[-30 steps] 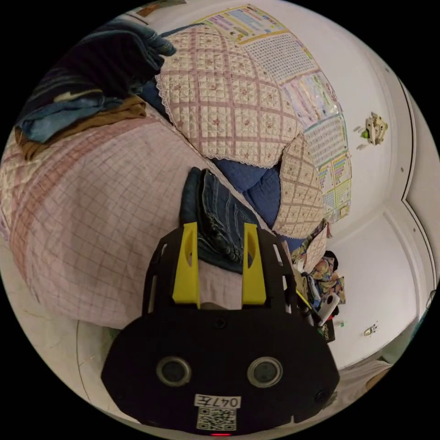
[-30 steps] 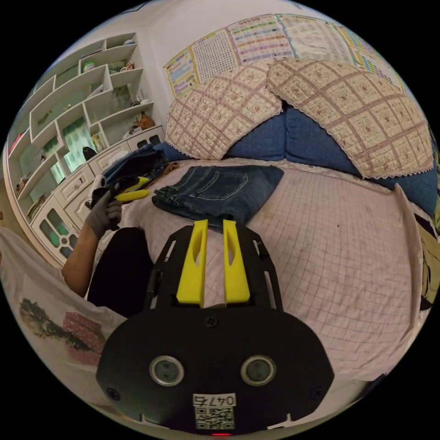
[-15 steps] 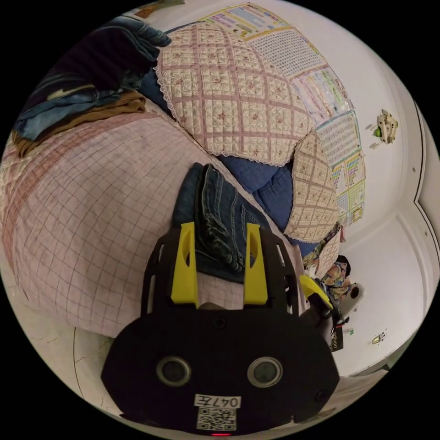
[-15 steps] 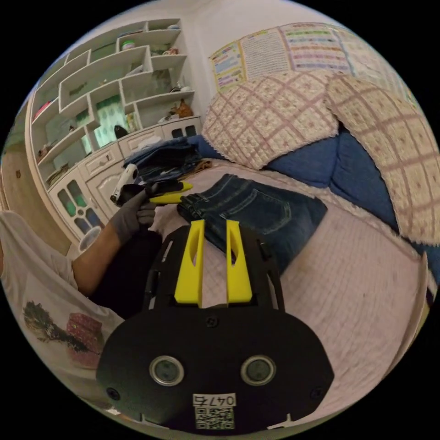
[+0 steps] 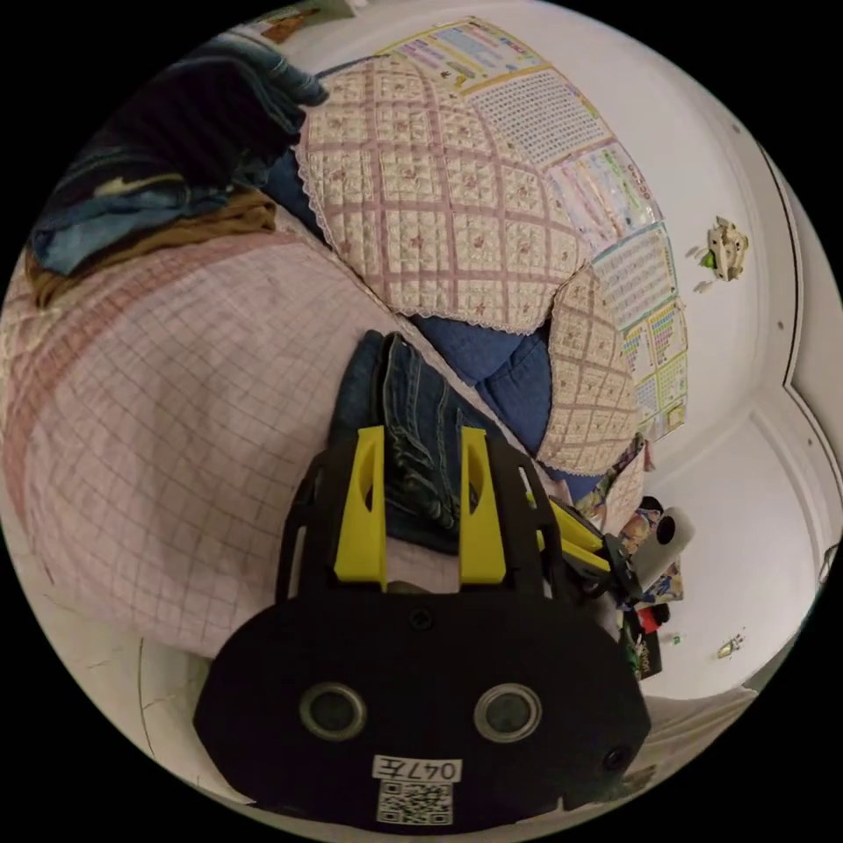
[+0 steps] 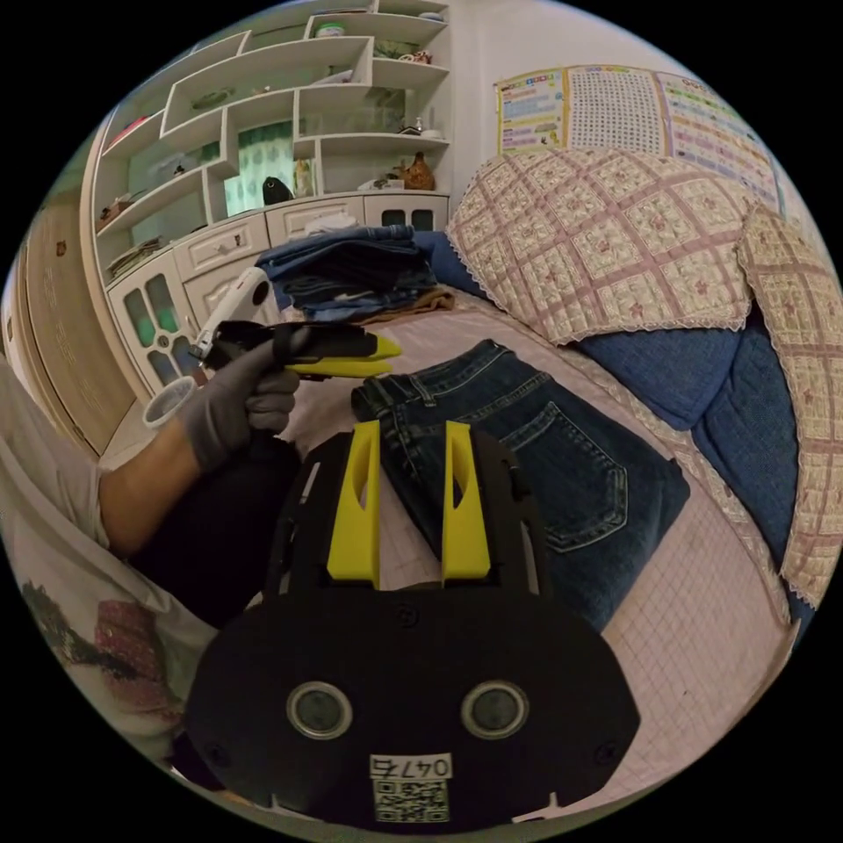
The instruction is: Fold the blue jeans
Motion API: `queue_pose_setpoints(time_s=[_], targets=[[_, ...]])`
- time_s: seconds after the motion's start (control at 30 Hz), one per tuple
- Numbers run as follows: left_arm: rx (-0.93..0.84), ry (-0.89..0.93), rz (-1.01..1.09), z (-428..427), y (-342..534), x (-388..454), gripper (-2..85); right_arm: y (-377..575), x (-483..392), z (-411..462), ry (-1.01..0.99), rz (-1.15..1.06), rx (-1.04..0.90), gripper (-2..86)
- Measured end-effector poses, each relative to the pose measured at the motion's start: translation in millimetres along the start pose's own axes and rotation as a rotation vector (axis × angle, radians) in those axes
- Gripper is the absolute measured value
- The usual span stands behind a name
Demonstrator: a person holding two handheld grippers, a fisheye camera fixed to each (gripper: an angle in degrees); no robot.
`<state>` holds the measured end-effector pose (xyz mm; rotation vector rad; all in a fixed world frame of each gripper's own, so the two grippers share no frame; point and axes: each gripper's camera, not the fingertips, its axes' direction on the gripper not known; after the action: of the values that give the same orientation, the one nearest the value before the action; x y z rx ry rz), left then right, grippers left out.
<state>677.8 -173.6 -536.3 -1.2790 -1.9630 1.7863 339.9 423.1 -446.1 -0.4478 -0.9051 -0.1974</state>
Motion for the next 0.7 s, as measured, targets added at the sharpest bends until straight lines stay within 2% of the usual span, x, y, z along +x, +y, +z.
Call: queue_pose_setpoints(time_s=[0.07, 0.13, 0.23, 0.33, 0.4, 0.53, 0.7], targets=[[-0.064, -0.027, -0.004, -7, -2, -4, 13.9, 2, 6, 10, -0.022, 0.005, 0.009, 7.0], [-0.134, 0.026, -0.041, -5, -3, -16, 15.6, 4, 8, 26, 0.011, -0.034, 0.012, 7.3], [-0.109, 0.137, -0.106, -18, 4, -31, 16.1, 2, 5, 63, 0.038, -0.106, -0.040, 8.0], [-0.083, 0.119, -0.103, -32, 10, -30, 16.0, 2, 3, 104, 0.096, -0.157, -0.161, 6.4], [-0.087, 0.118, -0.107, -35, 12, -30, 16.0, 8, 9, 115, 0.156, -0.157, -0.141, 3.5], [-0.103, 0.147, -0.121, -38, 14, -30, 16.3, 19, 59, 96, 0.044, 0.089, 0.041, 0.4], [-0.174, 0.198, -0.175, -18, 12, -38, 16.9, 47, 120, 92, -0.067, 0.314, 0.148, -0.4]])
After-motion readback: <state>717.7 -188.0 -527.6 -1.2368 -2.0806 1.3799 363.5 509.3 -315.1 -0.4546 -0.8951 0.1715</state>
